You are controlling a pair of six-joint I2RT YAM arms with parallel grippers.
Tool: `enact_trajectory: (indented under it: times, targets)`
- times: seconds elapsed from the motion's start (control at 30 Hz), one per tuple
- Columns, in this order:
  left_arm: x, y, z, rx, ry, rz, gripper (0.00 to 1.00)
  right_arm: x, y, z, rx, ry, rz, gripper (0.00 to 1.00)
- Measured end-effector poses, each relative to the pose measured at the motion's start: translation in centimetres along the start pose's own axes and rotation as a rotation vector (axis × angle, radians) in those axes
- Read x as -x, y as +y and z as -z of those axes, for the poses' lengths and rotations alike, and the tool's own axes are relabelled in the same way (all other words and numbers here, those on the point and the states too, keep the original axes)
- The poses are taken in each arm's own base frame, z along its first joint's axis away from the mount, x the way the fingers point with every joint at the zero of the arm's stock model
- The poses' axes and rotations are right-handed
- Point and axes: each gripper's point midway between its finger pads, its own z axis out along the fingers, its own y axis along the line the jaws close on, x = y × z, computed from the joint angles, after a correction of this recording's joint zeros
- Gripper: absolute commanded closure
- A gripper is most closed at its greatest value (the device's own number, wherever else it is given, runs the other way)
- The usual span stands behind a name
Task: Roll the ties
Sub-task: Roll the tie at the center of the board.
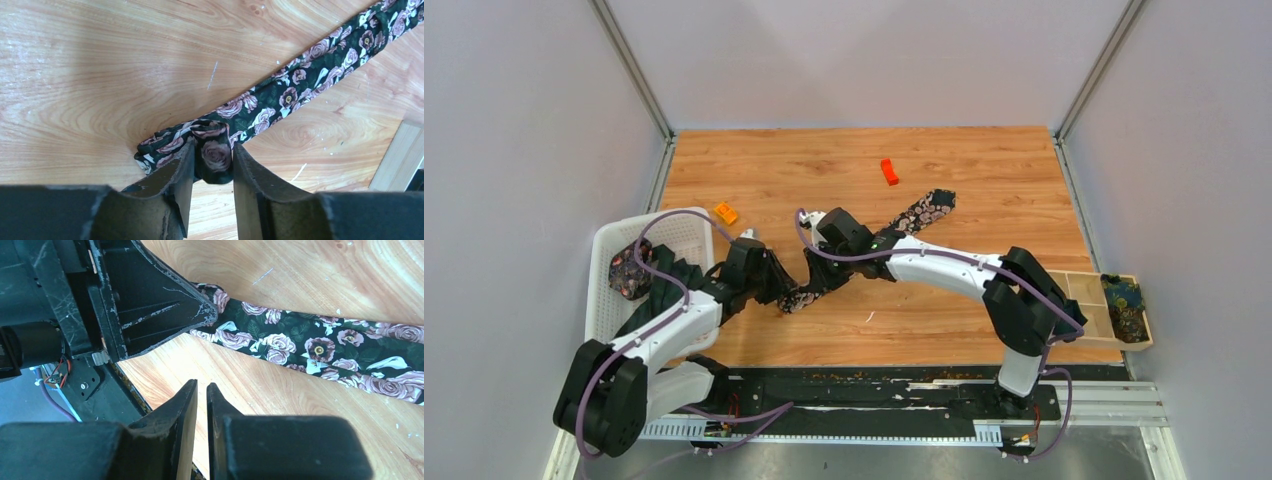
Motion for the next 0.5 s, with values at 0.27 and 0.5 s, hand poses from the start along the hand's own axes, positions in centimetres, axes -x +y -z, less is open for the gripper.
enact_trajectory:
  times: [0.27,0.5]
  targets:
    - [0.4,-0.9,0.8,-0.037,-0.025,-0.009,0.43,0.5,0.5,1.8,0.002,-0.037,-0.003,0.86]
    - [1.5,-2.2,2.3,-0.076,-0.071,-0.016,0.33,0.5,0.6,2.4,-0.002,-0.047,-0.012,0.85]
